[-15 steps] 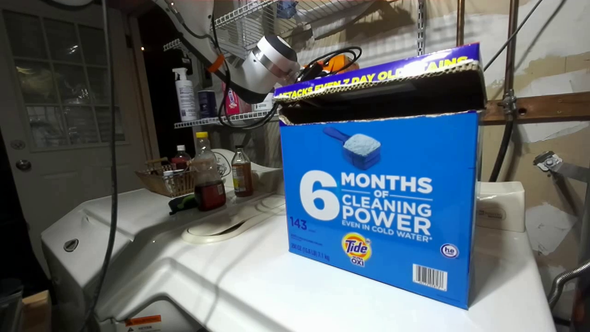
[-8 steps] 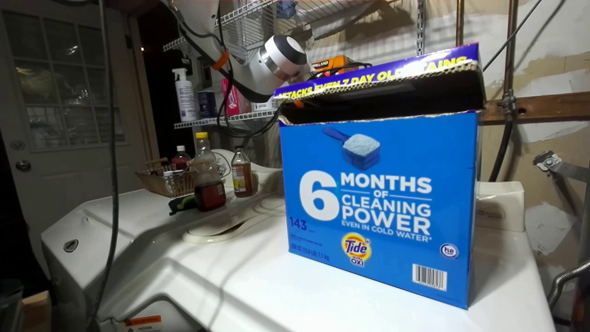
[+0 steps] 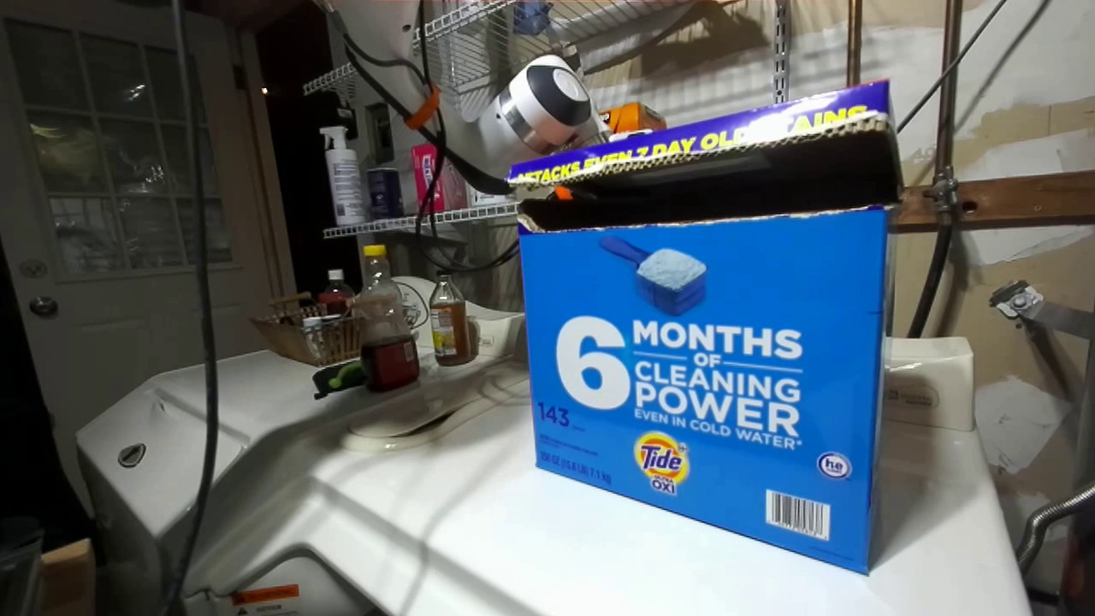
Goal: Press the button on the washer
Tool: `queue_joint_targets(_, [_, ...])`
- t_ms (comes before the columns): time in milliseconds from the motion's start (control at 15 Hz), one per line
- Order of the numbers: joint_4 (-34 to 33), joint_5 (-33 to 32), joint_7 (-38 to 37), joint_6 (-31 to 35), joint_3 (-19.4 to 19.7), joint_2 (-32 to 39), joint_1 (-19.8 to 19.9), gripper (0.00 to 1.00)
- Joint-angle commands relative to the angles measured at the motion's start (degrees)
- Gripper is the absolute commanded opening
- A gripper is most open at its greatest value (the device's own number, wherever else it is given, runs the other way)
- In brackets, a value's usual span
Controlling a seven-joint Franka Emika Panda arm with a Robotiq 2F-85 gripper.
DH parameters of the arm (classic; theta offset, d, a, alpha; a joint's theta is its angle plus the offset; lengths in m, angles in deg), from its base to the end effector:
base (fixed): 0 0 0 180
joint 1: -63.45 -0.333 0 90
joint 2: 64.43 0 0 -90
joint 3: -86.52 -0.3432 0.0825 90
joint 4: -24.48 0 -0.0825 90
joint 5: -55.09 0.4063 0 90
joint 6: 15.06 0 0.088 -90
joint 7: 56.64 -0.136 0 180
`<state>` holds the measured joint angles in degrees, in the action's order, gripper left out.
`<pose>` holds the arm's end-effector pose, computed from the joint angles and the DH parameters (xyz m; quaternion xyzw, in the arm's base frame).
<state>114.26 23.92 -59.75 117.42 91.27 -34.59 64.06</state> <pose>0.7510 -0.0825 0.3547 0.9611 0.0946 0.1019 0.2385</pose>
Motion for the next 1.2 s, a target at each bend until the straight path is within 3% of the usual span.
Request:
queue_joint_targets(0, [-0.1, 4.5, 2.4, 1.0, -0.4, 0.3, 0.3, 0.0])
queue_joint_targets(533, [0.7, 19.2, 8.5, 7.8, -3.1, 0.6, 4.0, 0.0])
queue_joint_targets(1133, [-1.6, 25.4, 15.2, 13.0, -5.4, 4.6, 5.5, 0.0])
